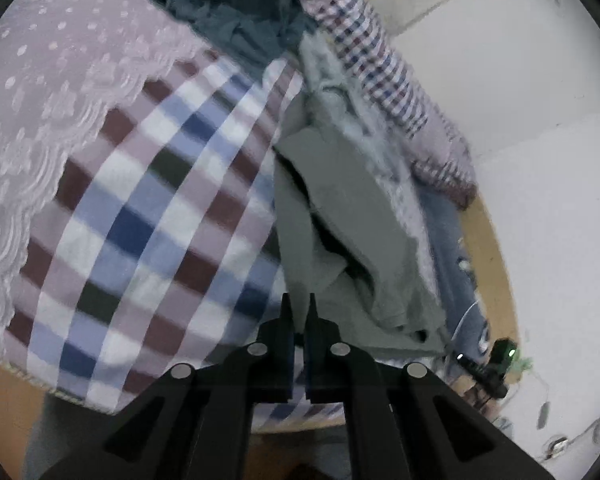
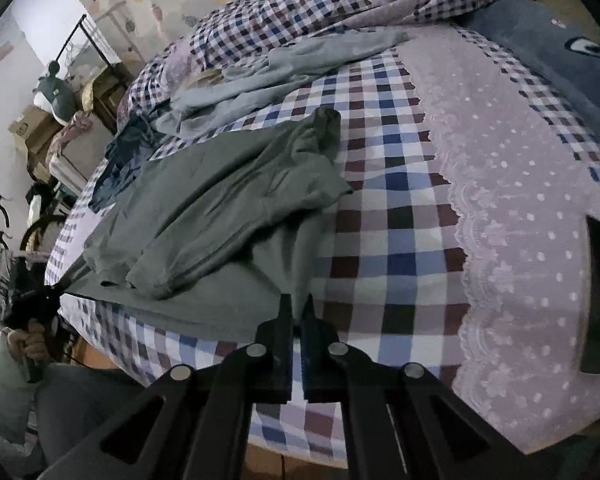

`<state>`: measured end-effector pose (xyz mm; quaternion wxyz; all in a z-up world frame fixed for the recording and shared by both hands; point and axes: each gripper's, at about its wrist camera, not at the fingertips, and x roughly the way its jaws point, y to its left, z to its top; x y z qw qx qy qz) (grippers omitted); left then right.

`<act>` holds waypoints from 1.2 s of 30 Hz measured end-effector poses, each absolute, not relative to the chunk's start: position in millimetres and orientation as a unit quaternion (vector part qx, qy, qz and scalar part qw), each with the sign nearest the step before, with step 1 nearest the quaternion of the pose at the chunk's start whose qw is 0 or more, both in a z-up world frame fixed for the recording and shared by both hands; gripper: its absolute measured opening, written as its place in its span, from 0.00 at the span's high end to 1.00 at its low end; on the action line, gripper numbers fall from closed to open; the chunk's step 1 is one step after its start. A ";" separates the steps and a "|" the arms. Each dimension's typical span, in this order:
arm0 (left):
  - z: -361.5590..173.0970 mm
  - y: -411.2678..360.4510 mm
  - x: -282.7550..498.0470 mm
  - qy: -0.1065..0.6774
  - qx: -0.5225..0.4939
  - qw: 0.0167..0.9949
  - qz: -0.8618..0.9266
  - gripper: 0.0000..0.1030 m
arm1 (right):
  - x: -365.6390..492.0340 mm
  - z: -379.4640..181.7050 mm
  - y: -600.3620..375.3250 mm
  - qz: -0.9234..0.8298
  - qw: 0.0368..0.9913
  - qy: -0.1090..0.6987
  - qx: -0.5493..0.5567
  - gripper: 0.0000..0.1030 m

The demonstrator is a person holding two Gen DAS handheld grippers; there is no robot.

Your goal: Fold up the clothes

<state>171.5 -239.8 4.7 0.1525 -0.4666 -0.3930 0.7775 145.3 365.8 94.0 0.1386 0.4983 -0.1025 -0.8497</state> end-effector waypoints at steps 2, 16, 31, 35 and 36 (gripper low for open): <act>-0.5 -238.8 172.1 -0.386 -0.478 0.147 0.775 0.99 | 144.5 80.6 368.2 -0.836 0.133 -0.097 0.523 1.00; -27.0 -253.2 171.8 -0.422 -0.505 0.141 0.740 0.59 | 153.7 123.7 335.5 -0.878 0.023 -0.026 0.478 0.55; -10.2 -254.4 183.2 -0.439 -0.463 0.180 0.749 0.98 | 198.6 112.9 59.9 -0.916 0.203 0.173 0.300 0.33; -3.7 -262.8 190.0 -0.478 -0.428 0.218 0.736 0.98 | 224.9 88.4 -5.5 -0.899 0.242 0.258 0.258 0.26; -2.4 -264.7 190.4 -0.483 -0.423 0.223 0.734 0.98 | 232.9 80.1 -22.2 -0.890 0.255 0.286 0.247 0.25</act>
